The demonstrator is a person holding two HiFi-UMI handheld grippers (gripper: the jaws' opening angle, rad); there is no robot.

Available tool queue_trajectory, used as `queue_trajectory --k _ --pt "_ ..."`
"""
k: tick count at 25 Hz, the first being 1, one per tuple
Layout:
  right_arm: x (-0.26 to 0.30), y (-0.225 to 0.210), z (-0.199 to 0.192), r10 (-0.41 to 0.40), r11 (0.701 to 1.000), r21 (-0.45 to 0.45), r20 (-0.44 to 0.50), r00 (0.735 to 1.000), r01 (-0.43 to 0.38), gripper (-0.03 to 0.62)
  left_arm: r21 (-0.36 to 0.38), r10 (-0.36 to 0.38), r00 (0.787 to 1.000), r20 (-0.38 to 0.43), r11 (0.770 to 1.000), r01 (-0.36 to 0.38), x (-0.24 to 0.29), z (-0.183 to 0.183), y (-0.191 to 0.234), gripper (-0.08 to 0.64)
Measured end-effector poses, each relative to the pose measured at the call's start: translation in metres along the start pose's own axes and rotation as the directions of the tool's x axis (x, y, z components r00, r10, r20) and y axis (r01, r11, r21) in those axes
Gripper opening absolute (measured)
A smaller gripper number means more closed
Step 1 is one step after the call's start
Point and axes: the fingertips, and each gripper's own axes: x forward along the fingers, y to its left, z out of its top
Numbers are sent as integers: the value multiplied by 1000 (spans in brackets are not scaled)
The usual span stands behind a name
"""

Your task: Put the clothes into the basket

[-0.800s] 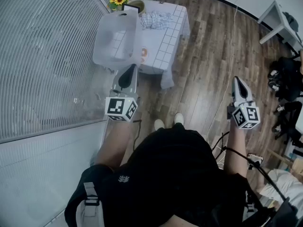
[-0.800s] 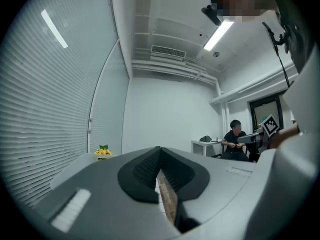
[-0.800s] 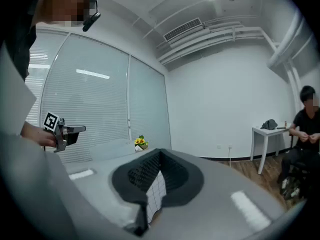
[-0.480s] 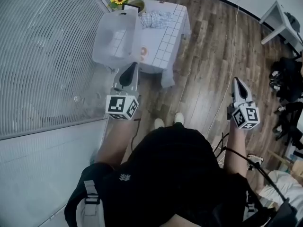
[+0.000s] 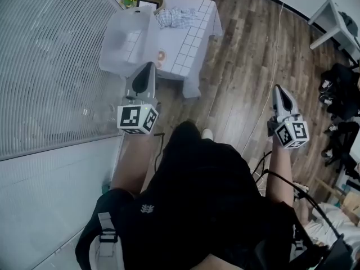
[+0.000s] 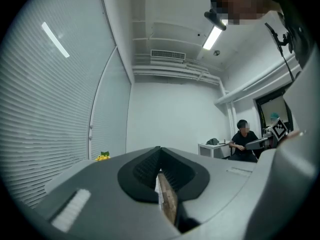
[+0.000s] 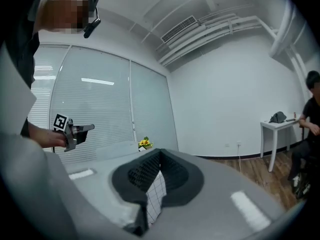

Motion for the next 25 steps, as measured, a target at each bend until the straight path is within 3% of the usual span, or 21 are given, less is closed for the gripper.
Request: queue_trajectory --k 12,25 --pt "88 -3 0 91 996 2 -52 994 -91 2 0 70 998 -6 998 -70 39 4 42 8" --pt "274 -8 33 194 980 -34 -105 975 -198 2 -70 117 993 3 991 -117 144 -2 123 8"
